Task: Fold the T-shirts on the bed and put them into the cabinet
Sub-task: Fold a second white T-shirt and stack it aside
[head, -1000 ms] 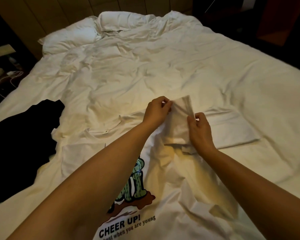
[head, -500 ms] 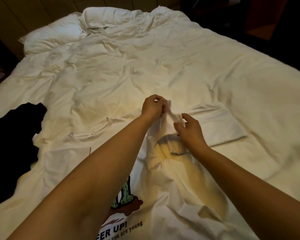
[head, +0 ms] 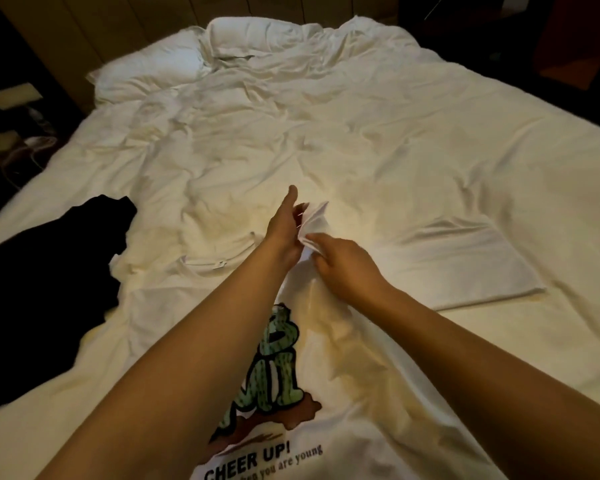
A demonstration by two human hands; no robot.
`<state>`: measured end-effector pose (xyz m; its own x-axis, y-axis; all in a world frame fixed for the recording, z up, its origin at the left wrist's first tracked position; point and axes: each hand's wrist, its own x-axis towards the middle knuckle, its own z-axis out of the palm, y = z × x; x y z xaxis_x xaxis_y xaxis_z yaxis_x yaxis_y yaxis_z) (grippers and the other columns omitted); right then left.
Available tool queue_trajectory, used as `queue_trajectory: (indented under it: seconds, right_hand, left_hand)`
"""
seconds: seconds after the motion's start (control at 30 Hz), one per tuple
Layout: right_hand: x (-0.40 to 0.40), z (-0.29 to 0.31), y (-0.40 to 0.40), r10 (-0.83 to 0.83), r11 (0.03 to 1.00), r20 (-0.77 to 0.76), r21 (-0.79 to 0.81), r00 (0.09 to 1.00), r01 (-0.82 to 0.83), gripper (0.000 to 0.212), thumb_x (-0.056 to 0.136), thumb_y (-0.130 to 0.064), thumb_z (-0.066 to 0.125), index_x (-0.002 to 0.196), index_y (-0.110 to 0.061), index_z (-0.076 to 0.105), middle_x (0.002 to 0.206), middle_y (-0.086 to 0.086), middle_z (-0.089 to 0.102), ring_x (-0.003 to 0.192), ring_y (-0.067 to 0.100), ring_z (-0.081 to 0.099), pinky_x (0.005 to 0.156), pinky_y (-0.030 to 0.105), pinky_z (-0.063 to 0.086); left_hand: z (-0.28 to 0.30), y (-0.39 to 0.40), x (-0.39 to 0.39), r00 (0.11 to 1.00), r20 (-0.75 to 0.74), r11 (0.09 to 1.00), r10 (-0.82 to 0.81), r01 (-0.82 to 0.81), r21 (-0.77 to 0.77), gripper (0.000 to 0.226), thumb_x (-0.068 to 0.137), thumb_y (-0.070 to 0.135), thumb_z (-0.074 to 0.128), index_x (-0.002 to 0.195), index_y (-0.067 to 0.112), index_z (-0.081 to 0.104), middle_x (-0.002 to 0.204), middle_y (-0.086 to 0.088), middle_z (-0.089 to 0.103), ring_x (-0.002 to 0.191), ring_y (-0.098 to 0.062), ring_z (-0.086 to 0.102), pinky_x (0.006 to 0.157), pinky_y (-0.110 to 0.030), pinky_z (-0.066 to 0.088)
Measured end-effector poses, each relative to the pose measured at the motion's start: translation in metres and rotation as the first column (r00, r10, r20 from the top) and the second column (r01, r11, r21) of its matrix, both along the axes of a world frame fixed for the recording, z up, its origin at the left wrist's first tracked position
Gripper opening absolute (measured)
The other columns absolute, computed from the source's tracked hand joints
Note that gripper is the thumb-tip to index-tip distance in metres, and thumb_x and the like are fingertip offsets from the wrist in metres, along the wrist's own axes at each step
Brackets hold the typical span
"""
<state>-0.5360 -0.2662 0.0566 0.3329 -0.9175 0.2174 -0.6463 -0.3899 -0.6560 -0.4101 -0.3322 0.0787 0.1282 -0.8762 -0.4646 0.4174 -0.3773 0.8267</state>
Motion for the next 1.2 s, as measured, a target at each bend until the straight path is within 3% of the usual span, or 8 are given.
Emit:
queue_trajectory:
  seconds: [0.2,0.37,0.53,0.63,0.73,0.87,0.97,1.2]
  right_hand:
    - [0.051,-0.009,0.012,0.162,0.982,-0.297,-0.044,0.941,-0.183,0.038,0.100,-0.023,0.049,0.136,-0.013,0.053,0.116,0.012,0.060,0.107,0.032,0.058,0.087,0.041,0.048]
    - [0.062,-0.020,0.025,0.267,0.964,-0.299,0.070,0.916,-0.258,0.044,0.101,-0.044,0.048,0.133,-0.014,0.055,0.114,0.010,0.062,0.108,0.027,0.056,0.087,0.040,0.047]
    - [0.043,-0.028,0.006,0.063,0.997,-0.247,-0.027,0.967,-0.071,0.046,0.102,-0.047,0.042,0.127,-0.014,0.061,0.122,0.005,0.062,0.111,0.022,0.055,0.094,0.037,0.045]
    - [0.031,-0.039,-0.018,0.004,0.999,-0.296,-0.047,0.955,-0.019,0.038,0.104,-0.037,0.042,0.125,-0.011,0.062,0.124,0.008,0.061,0.113,0.026,0.054,0.094,0.040,0.043]
    - [0.029,-0.053,-0.034,0.016,0.996,-0.350,-0.072,0.937,-0.044,0.035,0.103,-0.027,0.047,0.126,-0.005,0.061,0.127,0.014,0.059,0.118,0.033,0.053,0.095,0.041,0.041]
    - [0.038,-0.067,-0.038,0.048,0.996,-0.400,-0.054,0.915,-0.075,0.058,0.104,-0.034,0.043,0.152,-0.004,0.030,0.158,0.019,0.029,0.148,0.033,0.024,0.118,0.043,0.020]
    - [0.039,-0.082,-0.036,0.084,0.996,-0.554,0.057,0.828,-0.063,0.068,0.105,-0.047,0.027,0.158,-0.010,0.005,0.166,0.012,0.002,0.153,0.024,-0.003,0.122,0.045,0.000]
    - [0.038,-0.089,-0.033,0.068,0.998,-0.610,0.055,0.789,-0.044,0.070,0.104,-0.053,0.021,0.158,-0.013,0.005,0.166,0.010,-0.002,0.153,0.023,-0.009,0.121,0.049,-0.007]
  left_hand:
    - [-0.022,0.026,0.058,0.996,-0.048,0.995,0.079,-0.076,0.065,0.068,0.094,0.062,0.054,0.133,0.008,0.058,0.131,-0.014,0.061,0.117,-0.033,0.060,0.102,-0.045,0.047]
    - [-0.047,0.048,0.084,0.898,0.438,0.963,0.031,-0.144,0.227,0.020,0.084,0.007,0.072,0.070,0.005,0.057,0.065,-0.014,0.054,0.041,-0.020,0.050,0.049,-0.027,0.041]
    - [-0.054,0.040,0.086,0.783,0.615,0.986,0.097,-0.162,0.050,0.023,0.086,0.008,0.060,0.063,0.014,0.063,0.066,-0.009,0.061,0.066,-0.026,0.059,0.059,-0.031,0.045]
    - [-0.056,0.047,0.079,0.624,0.773,0.989,0.116,-0.142,-0.034,0.011,0.093,0.013,0.057,0.090,0.014,0.068,0.093,-0.008,0.067,0.091,-0.028,0.061,0.073,-0.029,0.045]
    - [-0.064,0.059,0.066,0.295,0.944,0.988,0.151,-0.013,-0.154,0.042,0.100,0.017,0.052,0.141,0.011,0.048,0.141,-0.009,0.050,0.131,-0.027,0.044,0.105,-0.039,0.040]
    - [-0.091,0.068,0.054,-0.105,0.989,0.943,-0.108,0.304,0.136,0.051,0.106,0.027,0.036,0.152,0.005,0.031,0.163,-0.017,0.021,0.150,-0.032,0.018,0.122,-0.042,0.019]
    - [-0.106,0.070,0.062,-0.201,0.945,0.907,-0.260,0.287,0.310,0.062,0.107,0.038,0.022,0.159,0.008,0.006,0.168,-0.012,-0.002,0.154,-0.027,-0.005,0.125,-0.045,0.000]
    - [-0.101,0.075,0.065,-0.233,0.914,0.874,-0.333,0.288,0.391,0.064,0.107,0.043,0.017,0.160,0.011,-0.002,0.167,-0.011,-0.011,0.153,-0.026,-0.014,0.124,-0.046,-0.007]
